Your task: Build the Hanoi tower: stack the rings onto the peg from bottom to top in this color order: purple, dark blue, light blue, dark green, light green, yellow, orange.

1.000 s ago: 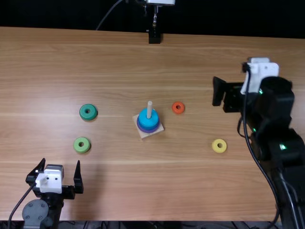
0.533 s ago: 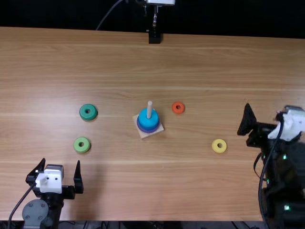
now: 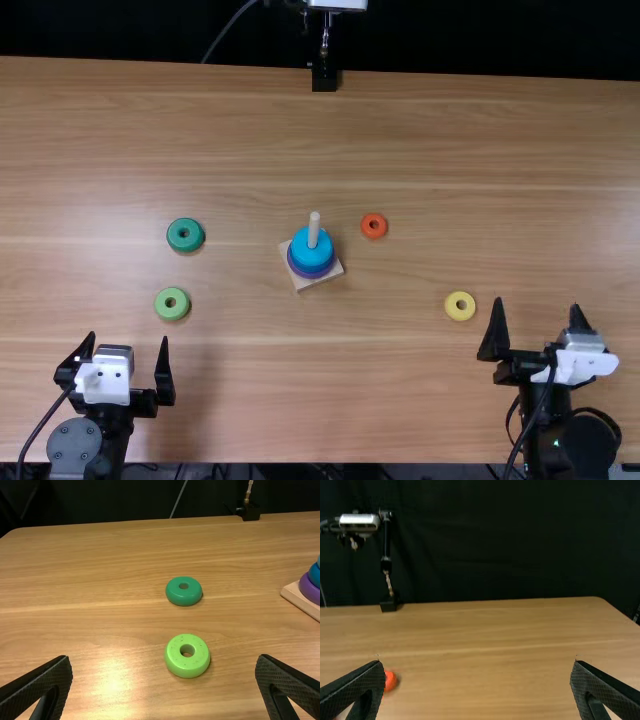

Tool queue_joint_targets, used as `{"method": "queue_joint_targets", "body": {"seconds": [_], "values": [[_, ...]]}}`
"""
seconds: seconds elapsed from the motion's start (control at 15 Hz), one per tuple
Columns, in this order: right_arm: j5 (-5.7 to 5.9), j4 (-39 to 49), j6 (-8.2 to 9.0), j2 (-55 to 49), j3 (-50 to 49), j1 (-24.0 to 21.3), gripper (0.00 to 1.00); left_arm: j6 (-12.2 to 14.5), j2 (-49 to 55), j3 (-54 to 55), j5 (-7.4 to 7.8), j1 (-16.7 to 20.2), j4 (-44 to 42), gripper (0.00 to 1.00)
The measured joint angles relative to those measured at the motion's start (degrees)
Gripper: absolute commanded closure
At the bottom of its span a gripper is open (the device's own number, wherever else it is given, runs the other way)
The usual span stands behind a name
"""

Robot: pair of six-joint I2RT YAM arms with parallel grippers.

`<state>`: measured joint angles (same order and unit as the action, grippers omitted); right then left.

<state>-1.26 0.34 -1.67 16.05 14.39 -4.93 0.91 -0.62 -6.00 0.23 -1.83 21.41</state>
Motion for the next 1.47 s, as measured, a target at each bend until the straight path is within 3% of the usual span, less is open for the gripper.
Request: {"method": "queue_joint_targets", "body": {"seconds": [0.4,0.53,0.93,1.2,1.47], "values": [[-0.02,-1.0,-0.13,-10.6,-11.3,0.0,0.0,0.0,0.0,0.0,0.0,0.0,0.0,0.0],[-0.02,-6.1,-0.13,-13.4,-12.7,0.0,0.0,0.0,0.0,0.0,0.0,0.0,0.0,0.0],[-0.04,-12.0,-0.17,-15.4,-10.9,0.0,0.0,0.3,0.0,0.0,0.0,0.0,0.1,0.0],[-0.24,-26.1,-0.13,-15.4,-7.5,-1.4,0.0,0.3,0.0,0.0,0.0,0.0,0.1,0.0],[-0.26,-26.3,-0.11,-15.3,-7.5,-2.0,0.0,0.3,0.0,0.0,0.0,0.0,0.1,0.0]]}}
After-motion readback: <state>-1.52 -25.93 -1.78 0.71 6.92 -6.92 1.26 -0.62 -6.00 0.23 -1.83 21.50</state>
